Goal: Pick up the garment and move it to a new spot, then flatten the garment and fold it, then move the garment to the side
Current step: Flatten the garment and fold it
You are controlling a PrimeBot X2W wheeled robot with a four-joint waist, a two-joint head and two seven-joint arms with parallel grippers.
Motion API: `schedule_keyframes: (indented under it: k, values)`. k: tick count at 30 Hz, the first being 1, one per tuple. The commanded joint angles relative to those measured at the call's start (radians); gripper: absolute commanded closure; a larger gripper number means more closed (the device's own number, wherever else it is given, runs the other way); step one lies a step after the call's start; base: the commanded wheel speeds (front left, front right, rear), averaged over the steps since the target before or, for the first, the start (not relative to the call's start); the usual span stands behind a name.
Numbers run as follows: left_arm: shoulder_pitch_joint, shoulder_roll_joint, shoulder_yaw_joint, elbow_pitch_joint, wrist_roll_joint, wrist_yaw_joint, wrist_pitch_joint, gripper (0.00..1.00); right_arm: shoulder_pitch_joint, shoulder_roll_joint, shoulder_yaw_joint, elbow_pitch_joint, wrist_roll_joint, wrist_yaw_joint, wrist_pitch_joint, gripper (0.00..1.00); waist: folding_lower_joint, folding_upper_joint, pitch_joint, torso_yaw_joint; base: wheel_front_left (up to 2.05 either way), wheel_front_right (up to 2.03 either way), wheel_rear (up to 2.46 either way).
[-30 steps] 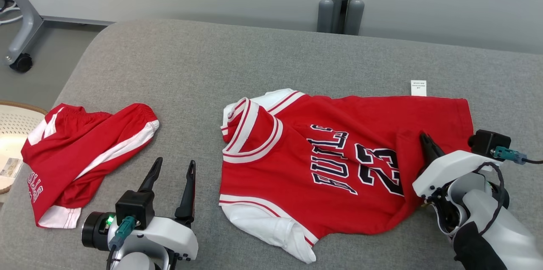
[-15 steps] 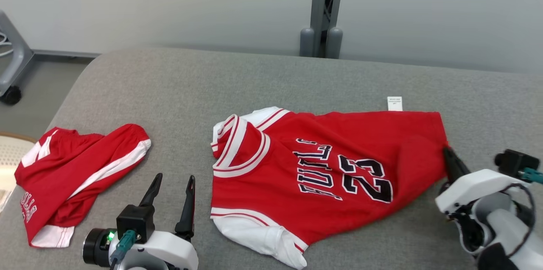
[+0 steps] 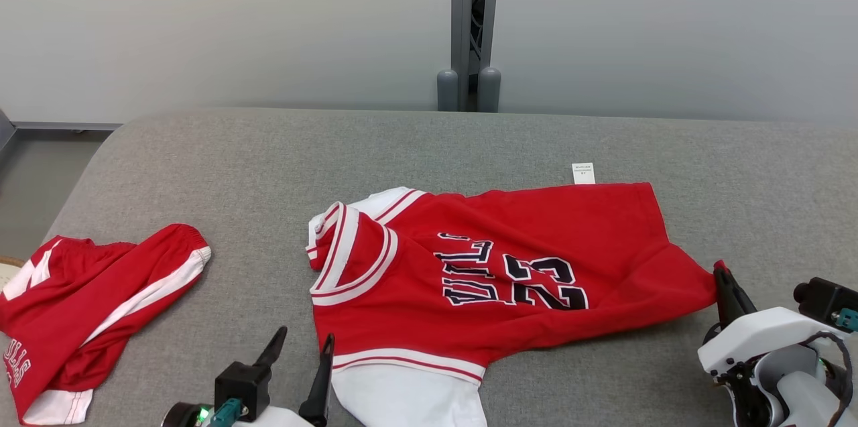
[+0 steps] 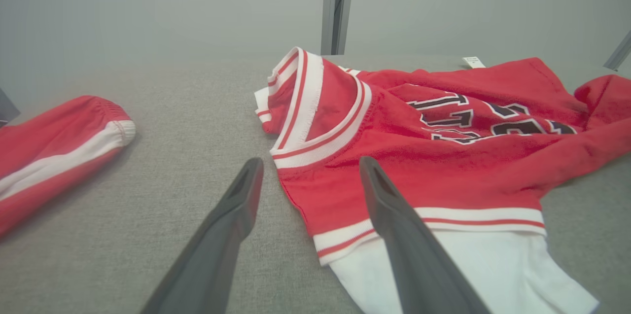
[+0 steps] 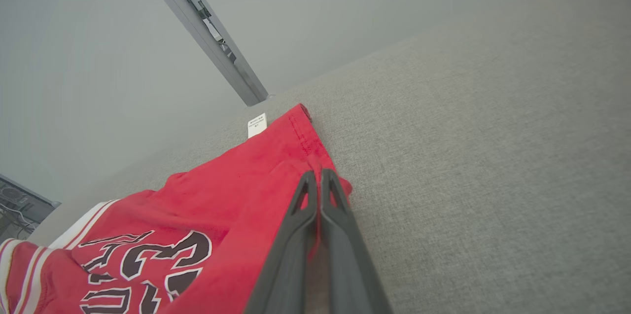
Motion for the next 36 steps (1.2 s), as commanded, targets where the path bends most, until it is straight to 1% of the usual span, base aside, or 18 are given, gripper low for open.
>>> schedule_keyframes:
  k: [1, 4, 11, 17, 21, 26, 29, 32, 36]
  values:
    - [0.007, 0.005, -0.008, 0.025, -0.01, -0.012, 0.0, 0.0, 0.005, 0.006, -0.008, 0.003, -0.02, 0.0, -0.004, 1.0, 0.0, 0.0, -0.001, -0.001, 0.0, 0.0, 0.0]
    - [0.01, 0.005, -0.015, 0.057, -0.019, -0.02, 0.0, 0.0, 0.003, 0.012, -0.012, 0.006, -0.034, 0.0, -0.004, 1.0, 0.0, 0.0, -0.003, 0.0, 0.0, 0.0, 0.0]
    - [-0.007, 0.005, -0.061, 0.219, -0.043, -0.061, -0.001, 0.0, 0.009, 0.032, -0.025, 0.011, -0.063, 0.0, -0.004, 1.0, 0.0, 0.0, -0.015, 0.009, 0.0, 0.0, 0.0]
    - [-0.043, 0.005, -0.16, 0.378, -0.055, -0.096, 0.011, 0.0, 0.009, 0.045, -0.028, 0.012, -0.073, 0.0, -0.004, 1.0, 0.0, 0.0, -0.022, 0.008, 0.0, 0.0, 0.0]
    - [-0.074, 0.0, -0.237, 0.447, -0.047, -0.105, 0.017, 0.0, 0.006, 0.05, -0.028, 0.01, -0.075, 0.0, -0.004, 1.0, 0.0, 0.0, -0.024, 0.004, 0.0, 0.0, 0.0]
    - [-0.113, -0.002, -0.332, 0.45, -0.085, -0.108, 0.011, 0.0, -0.002, 0.053, -0.022, 0.007, -0.078, 0.0, -0.004, 1.0, 0.0, 0.0, -0.021, -0.008, 0.0, 0.0, 0.0]
    - [-0.146, 0.003, -0.365, 0.428, -0.109, -0.106, 0.005, 0.0, -0.006, 0.052, -0.018, 0.006, -0.078, 0.0, -0.004, 1.0, 0.0, 0.0, -0.016, -0.02, 0.0, 0.0, 0.0]
    - [-0.175, 0.004, -0.364, 0.377, -0.134, -0.091, 0.0, 0.0, -0.011, 0.052, -0.014, 0.007, -0.078, 0.0, -0.004, 1.0, 0.0, 0.0, -0.012, -0.031, 0.0, 0.0, 0.0]
    - [-0.17, 0.006, -0.306, 0.258, -0.147, -0.057, -0.001, 0.0, -0.014, 0.051, -0.01, 0.009, -0.077, 0.0, -0.004, 1.0, 0.0, 0.0, -0.006, -0.041, 0.0, 0.0, 0.0]
